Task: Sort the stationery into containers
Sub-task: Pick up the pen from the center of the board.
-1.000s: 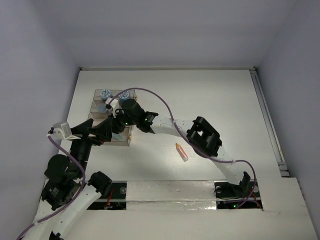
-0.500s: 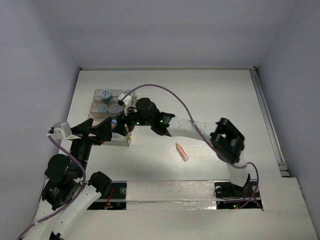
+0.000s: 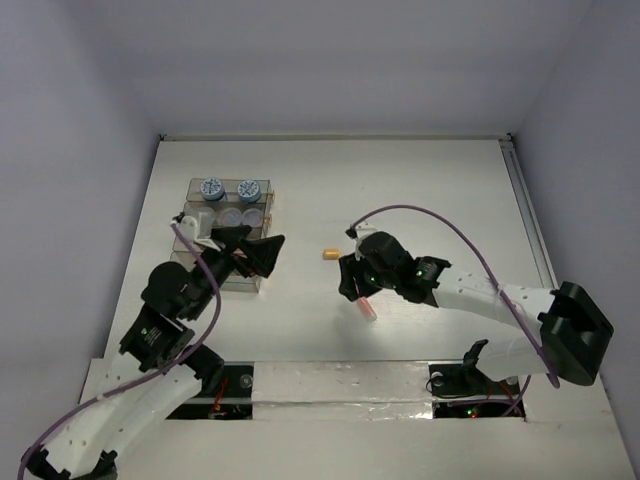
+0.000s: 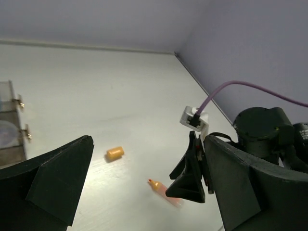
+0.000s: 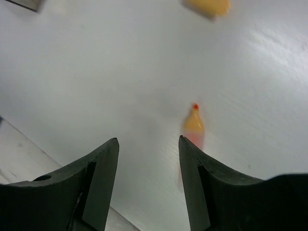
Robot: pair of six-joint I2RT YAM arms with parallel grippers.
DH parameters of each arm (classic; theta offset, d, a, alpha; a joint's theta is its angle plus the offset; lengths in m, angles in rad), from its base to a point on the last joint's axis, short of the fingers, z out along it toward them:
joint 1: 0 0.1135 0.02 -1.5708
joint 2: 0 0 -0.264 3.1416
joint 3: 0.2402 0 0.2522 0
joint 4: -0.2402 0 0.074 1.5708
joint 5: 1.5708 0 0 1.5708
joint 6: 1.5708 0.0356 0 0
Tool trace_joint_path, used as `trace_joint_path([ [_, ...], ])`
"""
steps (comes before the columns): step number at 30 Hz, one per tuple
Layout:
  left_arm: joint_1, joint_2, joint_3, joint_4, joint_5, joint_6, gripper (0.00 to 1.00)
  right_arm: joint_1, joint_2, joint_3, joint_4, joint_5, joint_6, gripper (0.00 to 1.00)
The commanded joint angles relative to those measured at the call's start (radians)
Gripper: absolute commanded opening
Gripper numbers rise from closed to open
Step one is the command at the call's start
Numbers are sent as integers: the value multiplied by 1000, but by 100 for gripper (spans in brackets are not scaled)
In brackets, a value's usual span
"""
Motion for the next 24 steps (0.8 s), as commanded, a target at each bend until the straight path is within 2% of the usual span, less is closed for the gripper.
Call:
trace_joint_path([
  [1,3,53,-43,157,165,-64,99,3,-40,-17,-218,97,89,59],
  [6,3,128,-144,295,269,-161,99,-15,48,-9,-261,89,78,61],
  [12,-6,175,-210,306,300,-171,99,-44,195,20,-189,51,34,61],
  [15,-15,173,-250,303,300,-171,99,-53,241,42,-167,51,25,56],
  [16,-15,172,-261,304,297,-174,99,-64,261,43,-161,46,23,53],
  [17,-24,166,-282,304,294,-179,99,-64,270,52,-158,42,20,40],
  [20,-34,153,-322,307,266,-190,99,-64,304,75,-169,48,18,15],
  [24,-43,146,-356,326,243,-194,99,-64,274,91,-155,104,34,9],
])
